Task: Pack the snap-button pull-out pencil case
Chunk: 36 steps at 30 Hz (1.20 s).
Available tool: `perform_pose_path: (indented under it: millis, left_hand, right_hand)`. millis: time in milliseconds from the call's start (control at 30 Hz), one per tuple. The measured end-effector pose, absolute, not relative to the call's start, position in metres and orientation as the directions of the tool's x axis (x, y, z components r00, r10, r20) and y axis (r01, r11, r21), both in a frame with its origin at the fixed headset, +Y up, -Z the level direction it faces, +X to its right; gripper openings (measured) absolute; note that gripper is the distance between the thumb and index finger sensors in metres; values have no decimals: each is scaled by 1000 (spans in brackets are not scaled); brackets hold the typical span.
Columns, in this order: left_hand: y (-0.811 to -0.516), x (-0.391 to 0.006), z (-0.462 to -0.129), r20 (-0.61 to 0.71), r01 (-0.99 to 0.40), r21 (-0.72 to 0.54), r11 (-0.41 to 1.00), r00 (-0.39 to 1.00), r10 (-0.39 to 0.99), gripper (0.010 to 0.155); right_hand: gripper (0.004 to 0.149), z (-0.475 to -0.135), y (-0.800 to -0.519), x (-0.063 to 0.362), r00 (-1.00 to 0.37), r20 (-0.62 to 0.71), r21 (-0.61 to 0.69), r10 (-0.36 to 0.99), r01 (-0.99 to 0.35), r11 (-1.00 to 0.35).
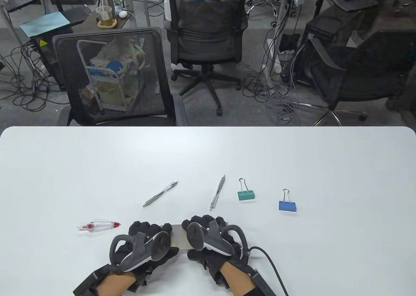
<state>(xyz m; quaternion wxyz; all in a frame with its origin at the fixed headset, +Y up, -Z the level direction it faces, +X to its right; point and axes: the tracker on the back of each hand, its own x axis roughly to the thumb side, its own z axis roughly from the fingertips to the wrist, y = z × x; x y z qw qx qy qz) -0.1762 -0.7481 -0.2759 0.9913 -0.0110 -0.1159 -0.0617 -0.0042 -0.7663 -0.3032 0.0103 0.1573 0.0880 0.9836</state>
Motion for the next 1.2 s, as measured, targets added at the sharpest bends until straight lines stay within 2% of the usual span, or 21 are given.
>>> perform_pose_path:
  millis: [133,300,400,467,500,533,567,700,833,900,967,1033,1200]
  left_hand:
    - [-749,-164,-273,270,210,37,977,939,-212,74]
    - [-751,-157,-270,300,224,68,972,925,-234,73]
    - [-756,-151,-265,299,268,182,946,901,-313,75]
    - [-757,-152,-262,286,275,204,939,901,-326,74]
    - [-754,-158,-259,234,220,275,936,929,-287,69]
    - [-752,-162,-264,284,156,265,952,930,-232,67]
    - [-752,-171,-264,263,61,226,972,957,-121,66]
    - [-747,-203,-265,197,-147,98,984,972,126,66]
    - [-746,-238,-271,32,-377,-48,925,925,379,59]
    - [-755,-249,-277,-35,-423,-168,890,905,423,60]
    - [-765,-256,-281,-83,-477,-221,851,878,471,61]
    - [-768,-258,-283,-93,-501,-233,834,865,494,61]
    - [-767,-255,-281,-74,-455,-198,868,890,449,61]
  right_hand:
    - [85,-303,-766,-4,-951,307,177,47,9,-984]
    - [85,-303,-766,-4,-950,308,176,47,9,-984]
    - [85,-303,-766,-4,-950,309,172,45,9,-985]
    - [85,-304,-766,-3,-950,308,176,52,4,-984]
    - [85,-304,-766,-3,-950,308,174,47,8,-985]
    - [85,-304,-766,-3,-949,311,172,49,6,-985]
    - [85,-303,-766,-3,-949,310,174,51,4,-985]
    - [85,-303,-766,-3,-951,306,170,46,7,-985]
    - [86,-303,-766,-4,-953,300,170,40,12,-985]
    - [86,-303,-766,-4,-953,301,168,39,12,-986]
    - [86,-303,-766,-4,-953,301,166,39,12,-986]
    - [86,-302,-766,-4,-953,302,161,37,13,-987]
    - [86,-302,-765,-2,-949,315,119,26,12,-993]
